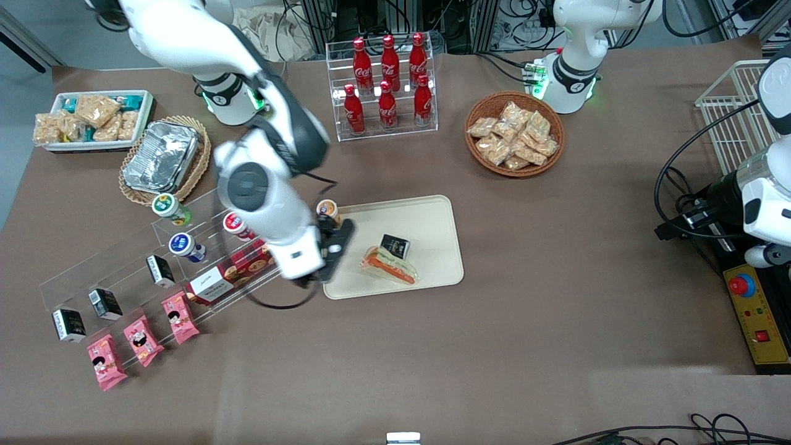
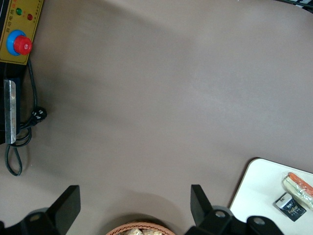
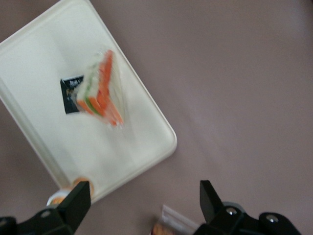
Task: Place sandwich on tray
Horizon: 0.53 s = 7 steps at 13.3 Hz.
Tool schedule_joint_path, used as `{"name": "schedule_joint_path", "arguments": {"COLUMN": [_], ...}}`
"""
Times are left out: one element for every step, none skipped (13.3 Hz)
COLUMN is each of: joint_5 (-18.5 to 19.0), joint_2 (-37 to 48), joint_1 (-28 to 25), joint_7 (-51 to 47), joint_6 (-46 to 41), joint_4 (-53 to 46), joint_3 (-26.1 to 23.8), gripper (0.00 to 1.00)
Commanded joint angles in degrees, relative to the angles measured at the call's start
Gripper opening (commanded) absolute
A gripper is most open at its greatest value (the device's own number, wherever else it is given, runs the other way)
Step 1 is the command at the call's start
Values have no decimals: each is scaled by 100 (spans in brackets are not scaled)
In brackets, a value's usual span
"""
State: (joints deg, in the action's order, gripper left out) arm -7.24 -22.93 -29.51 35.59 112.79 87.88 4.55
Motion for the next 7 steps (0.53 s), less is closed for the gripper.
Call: {"name": "schedule_joint_path", "arguments": {"joint_5": [-190, -190, -190, -190, -182, -182, -182], "joint_2": [534, 649, 772, 843, 878, 931, 992], "joint_1": [340, 471, 586, 735, 832, 920, 947], "joint_7": [-692, -738, -738, -755, -843, -1000, -1228], "joint_6": [-713, -810, -907, -1039, -1231, -1442, -1636], "joint_4": [133, 133, 133, 133, 124, 11, -147], "joint_3": [168, 212, 256, 361, 510, 712, 879], "gripper": [99, 99, 99, 99, 99, 99, 99]}}
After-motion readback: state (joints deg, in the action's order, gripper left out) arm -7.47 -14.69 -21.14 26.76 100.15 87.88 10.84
